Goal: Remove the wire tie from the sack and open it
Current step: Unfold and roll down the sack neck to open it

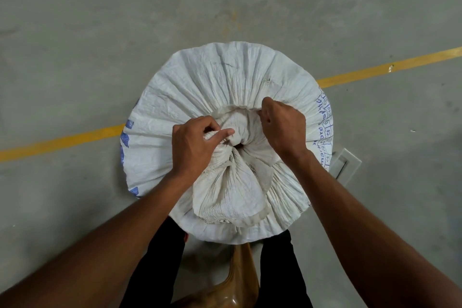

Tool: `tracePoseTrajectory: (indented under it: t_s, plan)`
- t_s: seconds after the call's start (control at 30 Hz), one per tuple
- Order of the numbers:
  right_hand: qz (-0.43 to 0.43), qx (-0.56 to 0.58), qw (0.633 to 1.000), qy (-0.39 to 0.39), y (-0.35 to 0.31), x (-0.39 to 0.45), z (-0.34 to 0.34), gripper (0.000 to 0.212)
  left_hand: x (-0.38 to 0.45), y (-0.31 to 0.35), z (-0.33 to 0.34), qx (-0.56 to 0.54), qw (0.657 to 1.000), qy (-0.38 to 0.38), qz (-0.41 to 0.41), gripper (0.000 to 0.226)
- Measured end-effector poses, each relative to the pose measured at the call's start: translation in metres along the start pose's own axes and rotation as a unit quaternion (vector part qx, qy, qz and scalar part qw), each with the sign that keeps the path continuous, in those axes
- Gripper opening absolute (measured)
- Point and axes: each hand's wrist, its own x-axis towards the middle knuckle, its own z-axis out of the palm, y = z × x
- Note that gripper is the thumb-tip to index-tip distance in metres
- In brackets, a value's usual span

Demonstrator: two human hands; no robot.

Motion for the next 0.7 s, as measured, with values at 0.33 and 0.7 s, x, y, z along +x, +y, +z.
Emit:
tracePoseTrajectory:
  t_s: [0.33, 0.7]
  plan:
    - [-0.058, 0.245, 0.951, -0.182, 0.017, -0.021, -0.001, 0.033, 0.017, -0.017, -0.031, 0.091, 0.995, 0.011, 0.046, 0.040]
    - [-0.167, 0.137, 0.932, -0.293, 0.030, -0.019, 0.010, 0.075, -0.033, 0.016, -0.020, 0.072, 0.990, 0.010, 0.123, 0.041]
